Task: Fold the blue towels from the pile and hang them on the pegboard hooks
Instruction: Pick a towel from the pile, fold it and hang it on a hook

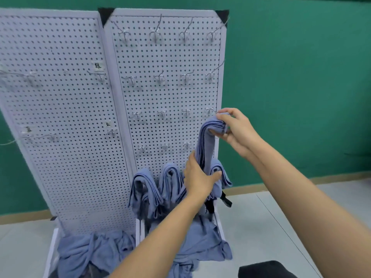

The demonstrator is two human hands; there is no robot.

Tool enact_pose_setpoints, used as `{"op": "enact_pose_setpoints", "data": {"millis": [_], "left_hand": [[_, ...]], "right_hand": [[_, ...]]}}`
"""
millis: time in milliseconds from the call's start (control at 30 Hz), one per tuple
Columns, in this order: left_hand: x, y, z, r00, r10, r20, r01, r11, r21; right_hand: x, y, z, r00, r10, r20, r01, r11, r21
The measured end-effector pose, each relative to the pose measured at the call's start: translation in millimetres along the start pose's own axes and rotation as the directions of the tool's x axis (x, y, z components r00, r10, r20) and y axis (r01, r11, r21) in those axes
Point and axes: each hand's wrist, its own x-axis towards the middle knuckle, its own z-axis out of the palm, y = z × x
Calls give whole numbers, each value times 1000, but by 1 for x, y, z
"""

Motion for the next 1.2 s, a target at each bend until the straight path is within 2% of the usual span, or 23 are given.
{"op": "enact_pose_setpoints", "data": {"millis": [67, 200, 333, 367, 400, 467, 533, 633, 733, 800, 933, 967, 1100, 1200], "left_hand": [[7, 0, 5, 997, 15, -82, -14, 1000, 7], [16, 7, -4, 982, 126, -143, -147, 978, -149], [32, 12, -17, 967, 229, -115, -238, 969, -65], [36, 12, -19, 968, 228, -108, -234, 971, -48], [40, 12, -19, 970, 221, -104, -226, 974, -31], [48, 14, -17, 976, 199, -92, -198, 980, 14], [53, 17, -12, 981, 176, -79, -172, 983, 56], [58, 24, 0, 986, 150, -66, -144, 986, 85], [59, 31, 11, 988, 141, -66, -133, 985, 113], [62, 34, 19, 990, 125, -72, -115, 985, 130], [72, 37, 34, 995, 92, -49, -83, 985, 151], [74, 38, 38, 994, 99, -37, -92, 983, 157], [91, 44, 45, 992, 124, -26, -117, 975, 187], [113, 54, 47, 990, 128, -65, -116, 980, 164]], "right_hand": [[3, -9, -12, 1000, -8, -24, 10, 997, 81], [10, -14, -51, 992, -13, -125, 37, 981, 193], [17, 12, -98, 967, 105, -232, -58, 978, 201], [17, 24, -108, 959, 150, -240, -118, 983, 141], [17, 36, -117, 950, 188, -249, -194, 981, 2], [15, 59, -129, 939, 190, -289, -298, 866, -402], [15, 71, -128, 964, 120, -236, -241, 769, -592], [16, 73, -108, 999, 53, 6, -37, 770, -638], [22, 81, -90, 989, 50, 142, 68, 696, -715], [28, 91, -88, 987, 34, 159, 100, 645, -758], [44, 108, -99, 992, -49, 116, 126, 440, -889], [49, 110, -102, 993, -65, 98, 116, 429, -896], [72, 102, -112, 990, -141, 3, 80, 544, -835], [103, 91, -113, 962, -273, 0, 162, 569, -806]]}}
